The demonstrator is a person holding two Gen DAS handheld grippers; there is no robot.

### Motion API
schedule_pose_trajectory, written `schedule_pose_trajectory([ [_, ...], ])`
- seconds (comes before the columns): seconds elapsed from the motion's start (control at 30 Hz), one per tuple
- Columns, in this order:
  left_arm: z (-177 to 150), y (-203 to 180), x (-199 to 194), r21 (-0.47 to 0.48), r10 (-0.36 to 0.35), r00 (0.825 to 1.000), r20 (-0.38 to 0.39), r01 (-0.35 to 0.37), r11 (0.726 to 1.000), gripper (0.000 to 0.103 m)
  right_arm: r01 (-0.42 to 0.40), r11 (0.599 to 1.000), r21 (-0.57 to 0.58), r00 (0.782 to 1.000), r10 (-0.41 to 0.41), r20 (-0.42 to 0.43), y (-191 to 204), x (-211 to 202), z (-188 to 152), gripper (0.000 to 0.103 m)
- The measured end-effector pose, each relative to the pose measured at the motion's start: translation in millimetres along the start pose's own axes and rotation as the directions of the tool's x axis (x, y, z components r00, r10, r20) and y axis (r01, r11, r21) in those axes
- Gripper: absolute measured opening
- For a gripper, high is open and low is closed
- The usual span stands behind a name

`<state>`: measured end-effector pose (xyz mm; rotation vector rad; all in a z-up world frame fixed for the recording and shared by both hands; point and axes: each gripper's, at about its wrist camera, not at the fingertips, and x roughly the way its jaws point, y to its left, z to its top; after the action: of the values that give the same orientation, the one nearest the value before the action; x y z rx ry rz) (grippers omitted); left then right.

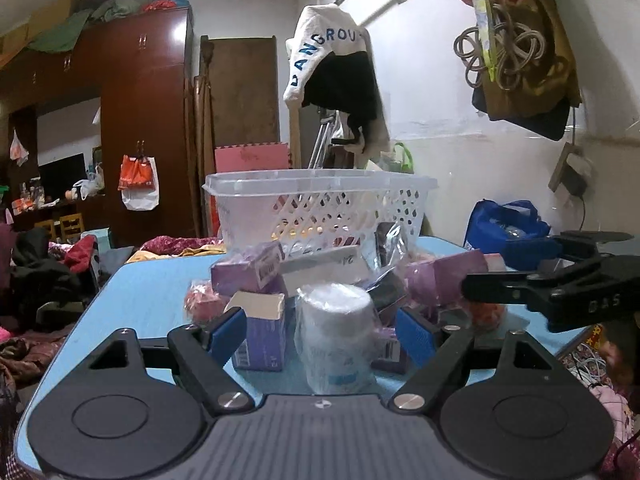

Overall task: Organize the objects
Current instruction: 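Grasp the white jar with the left tool while the right tool grasps a purple box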

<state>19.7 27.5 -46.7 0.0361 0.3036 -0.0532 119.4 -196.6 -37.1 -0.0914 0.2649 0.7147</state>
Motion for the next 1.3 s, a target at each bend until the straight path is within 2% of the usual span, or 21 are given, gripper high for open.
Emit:
schedule_pose_trajectory([
  [0.2,-6,-4,3,0.009,-0.002,1.0,-0.007,0.002,1.0,0.085,0.051,0.996,-0.068,0.998,-0.053,-0.028,13,9,-7,0.09],
  [0.3,-9,-8,9,0.019,0.003,1.0,-0.014,-0.002,1.0,0.085,0.071,0.993,-0.091,0.996,-0.075,-0.04,17,12,-14,0.08],
  [0.47,-16,-9,19,0.02,0.013,0.999,-0.042,-0.012,1.0,0.085,0.086,0.989,-0.119,0.994,-0.093,-0.053,22,14,-22,0.073],
  [0.7,-20,-15,25,0.027,0.021,0.999,-0.027,-0.02,0.999,0.085,0.043,0.997,-0.065,0.999,-0.045,-0.027,10,4,-21,0.071],
  [0.8,-21,-16,29,0.021,0.025,0.999,-0.033,-0.024,0.999,0.068,0.028,0.999,-0.045,1.0,-0.028,-0.004,5,-3,-19,0.071],
  [0.87,-22,-13,32,0.006,0.005,0.999,-0.049,-0.004,1.0,0.051,0.01,1.0,-0.025,1.0,-0.01,0.016,1,-8,-17,0.071],
  [0.97,-25,-10,30,-0.01,-0.012,0.999,-0.039,0.012,1.0,0.047,0.005,1.0,0.0,0.999,-0.005,0.05,-9,-17,-15,0.071],
  [1.3,-14,-3,15,-0.015,0.004,1.0,0.013,-0.004,1.0,0.047,0.012,0.997,0.076,0.998,-0.017,0.063,-41,-31,-12,0.071],
])
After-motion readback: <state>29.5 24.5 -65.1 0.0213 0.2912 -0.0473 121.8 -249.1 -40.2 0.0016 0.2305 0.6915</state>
